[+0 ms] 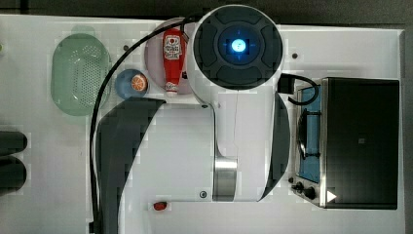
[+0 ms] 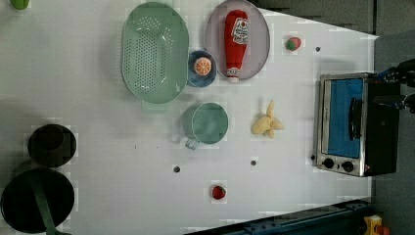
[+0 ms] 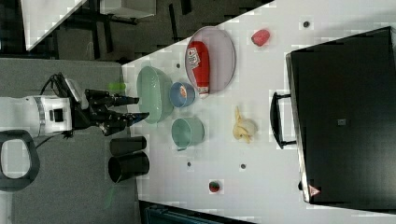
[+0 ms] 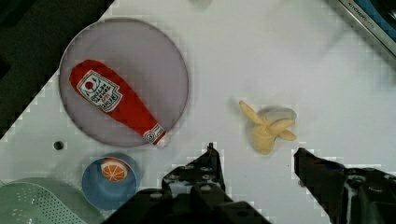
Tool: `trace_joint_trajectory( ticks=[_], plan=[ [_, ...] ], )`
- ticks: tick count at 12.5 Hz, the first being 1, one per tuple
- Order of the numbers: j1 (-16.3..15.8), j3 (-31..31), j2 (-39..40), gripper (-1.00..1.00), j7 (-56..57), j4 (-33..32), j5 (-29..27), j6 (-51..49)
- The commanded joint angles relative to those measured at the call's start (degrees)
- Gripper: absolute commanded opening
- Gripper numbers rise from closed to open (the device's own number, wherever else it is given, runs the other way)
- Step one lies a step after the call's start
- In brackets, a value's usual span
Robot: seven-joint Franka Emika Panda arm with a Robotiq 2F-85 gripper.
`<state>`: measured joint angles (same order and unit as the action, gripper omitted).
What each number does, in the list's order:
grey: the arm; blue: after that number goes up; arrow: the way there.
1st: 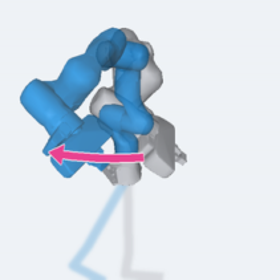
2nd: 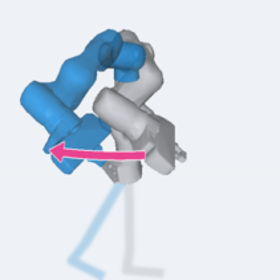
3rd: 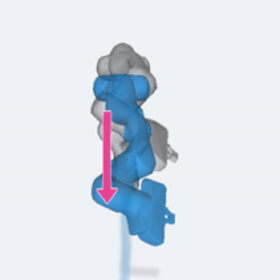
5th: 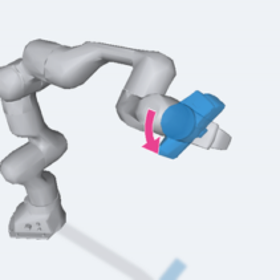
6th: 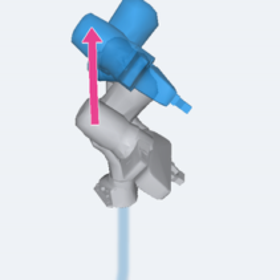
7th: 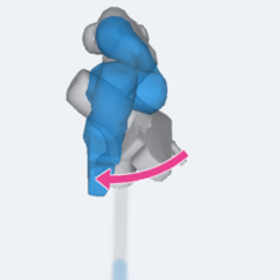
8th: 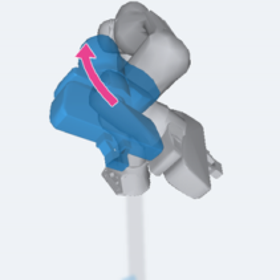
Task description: Pick Banana and place it in mug.
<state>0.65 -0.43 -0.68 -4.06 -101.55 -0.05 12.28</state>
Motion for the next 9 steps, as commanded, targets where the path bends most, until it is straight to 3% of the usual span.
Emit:
trace_joint_trajectory(
  ticks=[1,3,9],
  plan=[
    [5.9,-2.8,-15.9,0.48,3.1,-10.1,-0.7,-7.8],
    [5.9,-2.8,-15.9,0.95,3.1,-10.7,-0.7,-7.7],
    [5.9,-2.8,-12.3,1.00,3.7,-20.6,-0.8,-0.1]
  ],
)
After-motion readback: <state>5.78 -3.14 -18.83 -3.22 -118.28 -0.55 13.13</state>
